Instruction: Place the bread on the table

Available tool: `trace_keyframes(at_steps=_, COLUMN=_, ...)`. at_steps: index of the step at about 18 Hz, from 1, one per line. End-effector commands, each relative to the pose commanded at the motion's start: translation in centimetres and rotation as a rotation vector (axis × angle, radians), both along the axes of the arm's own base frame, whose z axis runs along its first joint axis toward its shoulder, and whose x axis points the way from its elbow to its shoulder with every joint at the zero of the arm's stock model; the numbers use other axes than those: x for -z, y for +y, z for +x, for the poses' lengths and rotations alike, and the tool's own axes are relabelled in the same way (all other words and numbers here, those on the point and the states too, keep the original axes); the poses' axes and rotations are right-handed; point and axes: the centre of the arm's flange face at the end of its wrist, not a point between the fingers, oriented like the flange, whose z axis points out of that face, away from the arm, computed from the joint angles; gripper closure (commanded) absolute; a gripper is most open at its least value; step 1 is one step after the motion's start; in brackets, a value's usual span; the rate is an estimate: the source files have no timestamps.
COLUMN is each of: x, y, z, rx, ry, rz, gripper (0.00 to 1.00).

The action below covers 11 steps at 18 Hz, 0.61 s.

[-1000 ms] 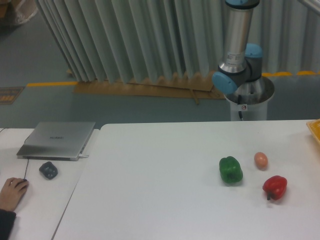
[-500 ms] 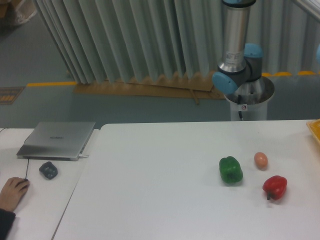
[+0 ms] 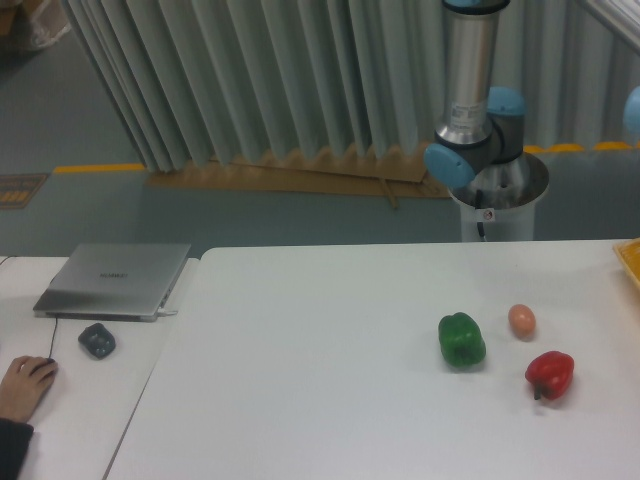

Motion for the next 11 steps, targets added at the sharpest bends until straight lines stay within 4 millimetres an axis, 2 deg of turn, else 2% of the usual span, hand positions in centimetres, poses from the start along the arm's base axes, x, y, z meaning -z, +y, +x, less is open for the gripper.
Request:
trace_keyframes(at_steps=5, x=0.4, y=0.8, z=0.0, rx=0.024, ry=0.001, rz=-0.063, gripper=0.00)
trace_keyframes(at_steps=6, x=0.3, y=0.9, z=0.0, rx=0.026, ry=0.001, rz=-0.063, gripper=0.05)
trace_keyframes(at_steps=8, x=0.3, y=0.8, z=0.1, rx=0.028, ry=-0.001, rz=-0.065, gripper=0.24)
trace_keyframes(at_steps=9, x=0.3, y=0.9, z=0.2, rx=0.030, ry=-0.003, rz=-0.065, gripper=0.38)
trace_keyframes(at_steps=11, x=0.3, y=1.3, z=0.2, rx=0.038, ry=-0.003, rz=-0.065, gripper=0.51)
